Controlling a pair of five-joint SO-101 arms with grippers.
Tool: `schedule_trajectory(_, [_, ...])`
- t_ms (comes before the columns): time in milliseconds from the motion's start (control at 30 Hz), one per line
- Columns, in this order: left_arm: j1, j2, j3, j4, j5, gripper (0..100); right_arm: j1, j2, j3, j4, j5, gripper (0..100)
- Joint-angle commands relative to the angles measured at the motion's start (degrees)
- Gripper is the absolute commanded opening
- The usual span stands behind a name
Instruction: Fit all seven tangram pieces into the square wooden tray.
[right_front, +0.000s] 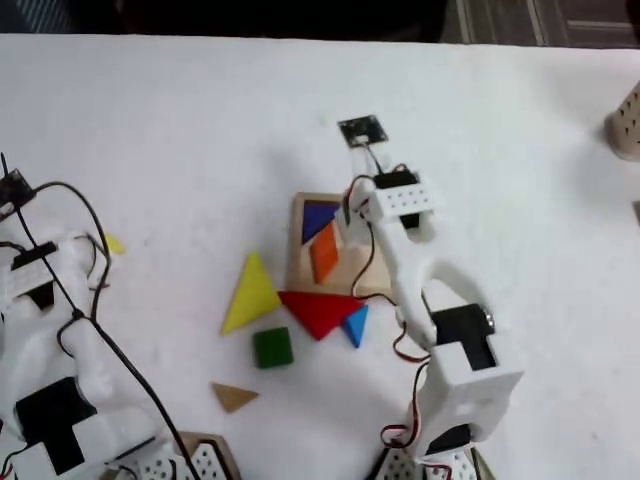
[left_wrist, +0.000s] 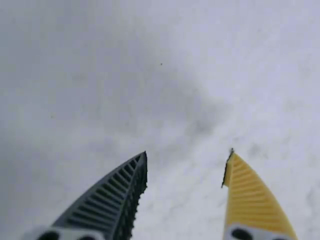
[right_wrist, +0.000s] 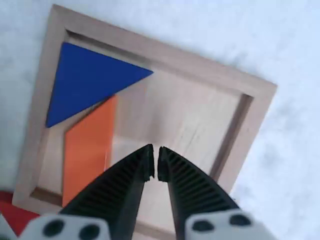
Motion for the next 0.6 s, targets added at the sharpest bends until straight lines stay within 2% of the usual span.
schedule_trajectory(0, [-0.57,-0.04,-2.81,0.09,0.35,27,-3.91,1.19,-0.35,-0.48,0.53,1.7])
schedule_trajectory(233, [-0.57,-0.04,-2.81,0.00,0.35,27,-9.63,-1.01,-0.09,3.82,0.18,1.7])
schedule_trajectory(433, [-0.57,-0.04,-2.81,0.00,0.35,27,-9.10,-1.54,-0.09,4.35,-0.97,1.7])
schedule_trajectory(567, [-0.57,-0.04,-2.81,-0.09,0.35,27,-6.99,-4.88,-0.09,8.84,0.18,1.7])
